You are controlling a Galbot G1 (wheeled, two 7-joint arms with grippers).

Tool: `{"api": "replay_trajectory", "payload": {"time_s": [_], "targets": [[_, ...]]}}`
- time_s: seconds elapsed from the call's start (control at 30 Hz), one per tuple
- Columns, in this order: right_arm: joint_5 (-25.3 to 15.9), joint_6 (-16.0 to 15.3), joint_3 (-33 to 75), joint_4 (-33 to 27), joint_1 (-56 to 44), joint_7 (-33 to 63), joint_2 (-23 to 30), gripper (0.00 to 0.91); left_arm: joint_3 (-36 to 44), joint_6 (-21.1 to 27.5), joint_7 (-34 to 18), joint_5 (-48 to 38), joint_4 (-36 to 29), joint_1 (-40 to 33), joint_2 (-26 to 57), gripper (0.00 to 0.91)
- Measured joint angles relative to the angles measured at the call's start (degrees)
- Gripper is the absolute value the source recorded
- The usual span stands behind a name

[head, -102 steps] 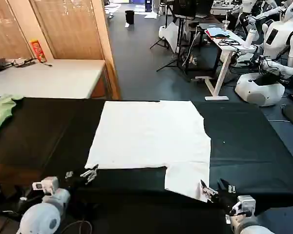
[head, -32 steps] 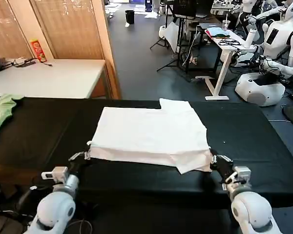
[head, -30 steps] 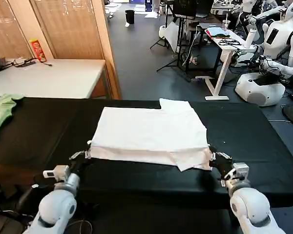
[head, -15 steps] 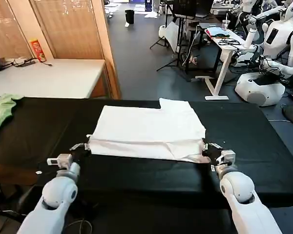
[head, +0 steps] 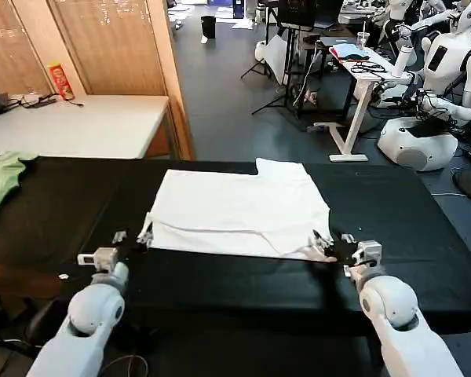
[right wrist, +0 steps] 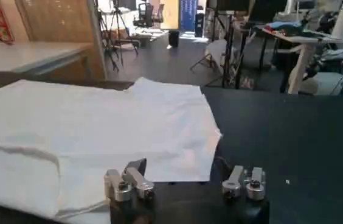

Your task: Fold and organize the clothes.

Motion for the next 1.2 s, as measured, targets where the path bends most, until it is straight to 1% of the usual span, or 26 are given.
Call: {"api": "replay_trajectory", "payload": {"time_s": [0.07,0.1,0.13,0.17,0.2,0.23,0.27,0.3,0.33,0.37,0.4,0.57,0.67,0.73,0.83,0.97,1.2], "targets": [[-0.19,0.07,0.11,0.09,-0.88,-0.01,0.19,0.751,-0.29,0.35,0.46,-0.52,-0.04,0.51,0.04,0.878],[-0.38,0.12,0.16,0.07,-1.19,0.03,0.30,0.712,-0.38,0.46,0.66,-0.57,-0.02,0.69,0.05,0.878],[-0.57,0.17,0.17,-0.02,-1.40,0.07,0.39,0.702,-0.41,0.57,0.79,-0.80,0.07,0.82,0.05,0.878],[-0.64,0.18,0.21,-0.21,-1.52,0.16,0.45,0.673,-0.47,0.70,0.85,-1.23,0.16,0.90,0.06,0.780],[-0.67,0.20,0.28,-0.40,-1.65,0.23,0.51,0.605,-0.55,0.98,1.08,-1.85,0.31,0.99,0.07,0.614],[-0.68,0.24,0.33,-0.51,-1.76,0.26,0.54,0.536,-0.59,1.19,1.33,-2.09,0.47,1.06,0.11,0.497],[-0.68,0.26,0.39,-0.55,-1.87,0.27,0.56,0.517,-0.62,1.32,1.63,-2.24,0.61,1.11,0.18,0.302],[-0.67,0.32,0.42,-0.56,-2.01,0.27,0.58,0.234,-0.65,1.40,1.72,-2.28,0.76,1.14,0.21,0.156],[-0.67,0.34,0.44,-0.56,-2.14,0.24,0.61,0.137,-0.69,1.46,1.79,-2.29,0.86,1.16,0.22,0.020],[-0.67,0.35,0.44,-0.55,-2.23,0.23,0.65,0.117,-0.72,1.46,1.87,-2.29,0.92,1.19,0.25,0.000],[-0.67,0.36,0.43,-0.53,-2.29,0.23,0.70,0.068,-0.77,1.47,1.93,-2.32,0.94,1.22,0.32,0.000],[-0.63,0.07,0.57,0.28,-2.98,0.97,0.83,0.059,-1.01,1.44,1.99,-1.28,1.13,1.59,0.76,0.000],[0.98,-2.26,1.20,1.34,-3.79,2.85,0.62,0.059,-1.23,1.58,1.70,-0.21,0.61,2.51,1.13,0.000],[2.40,-4.63,1.61,2.49,-4.45,4.39,0.37,0.049,-1.35,1.87,1.54,0.06,-0.31,3.42,1.41,0.000],[2.54,-7.38,2.03,4.54,-5.79,6.08,-0.05,0.049,-1.35,2.37,1.34,0.72,-2.41,5.32,1.93,0.000],[2.54,-9.74,3.26,7.58,-8.61,7.29,-0.55,0.049,-1.98,3.63,0.48,1.17,-6.76,8.94,3.07,0.000],[2.59,-11.17,5.96,12.82,-15.20,6.98,-1.21,0.049,-4.41,5.00,0.06,1.61,-14.82,16.45,5.67,0.000]]}}
